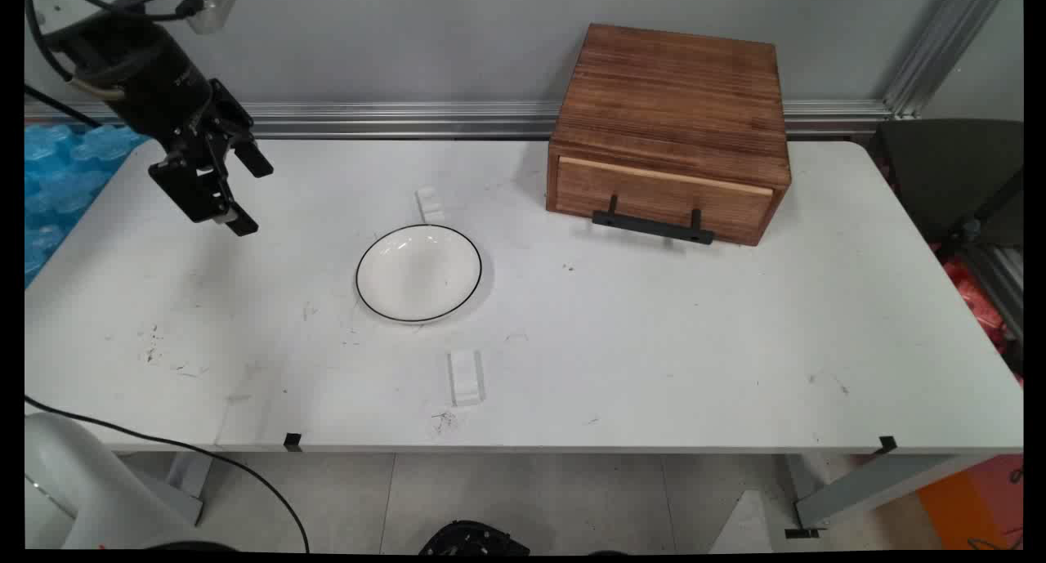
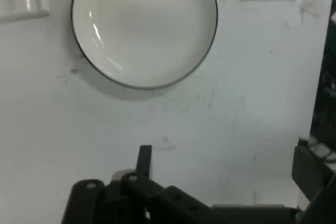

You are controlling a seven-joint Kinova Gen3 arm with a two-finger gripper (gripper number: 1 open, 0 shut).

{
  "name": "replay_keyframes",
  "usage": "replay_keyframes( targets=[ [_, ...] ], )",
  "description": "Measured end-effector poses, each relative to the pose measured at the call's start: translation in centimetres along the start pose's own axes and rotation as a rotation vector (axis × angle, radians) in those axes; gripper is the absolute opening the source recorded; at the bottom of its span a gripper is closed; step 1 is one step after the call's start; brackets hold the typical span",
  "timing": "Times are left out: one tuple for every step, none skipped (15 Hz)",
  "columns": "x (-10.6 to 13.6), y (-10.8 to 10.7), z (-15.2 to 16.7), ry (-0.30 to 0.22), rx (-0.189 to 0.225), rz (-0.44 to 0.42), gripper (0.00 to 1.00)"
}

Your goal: Open the drawer

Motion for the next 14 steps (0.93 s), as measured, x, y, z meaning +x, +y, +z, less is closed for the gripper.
replay_keyframes(
  targets=[
    [0.3, 0.0, 0.2, 0.012, -0.002, -0.017, 1.00],
    [0.7, 0.0, 0.4, 0.027, -0.002, -0.032, 1.00],
    [1.3, 0.0, 0.7, 0.045, -0.004, -0.047, 1.00],
    [1.8, 0.0, 1.0, 0.058, -0.006, -0.054, 1.00],
    [2.6, 0.0, 1.4, 0.074, -0.009, -0.063, 1.00],
    [3.8, 0.0, 2.0, 0.095, -0.012, -0.069, 1.00],
    [4.7, 0.0, 2.4, 0.112, -0.013, -0.072, 1.00],
    [6.1, 0.0, 3.0, 0.131, -0.013, -0.071, 1.00],
    [7.4, -0.1, 3.6, 0.147, -0.012, -0.067, 1.00],
    [9.2, -0.2, 4.4, 0.169, -0.010, -0.061, 1.00],
    [10.3, -0.2, 4.9, 0.181, -0.009, -0.056, 1.00],
    [12.0, -0.3, 5.7, 0.199, -0.006, -0.046, 1.00],
    [13.6, -0.4, 6.5, 0.216, -0.003, -0.034, 1.00],
    [14.9, -0.5, 7.3, 0.228, 0.000, -0.024, 1.00]
  ],
)
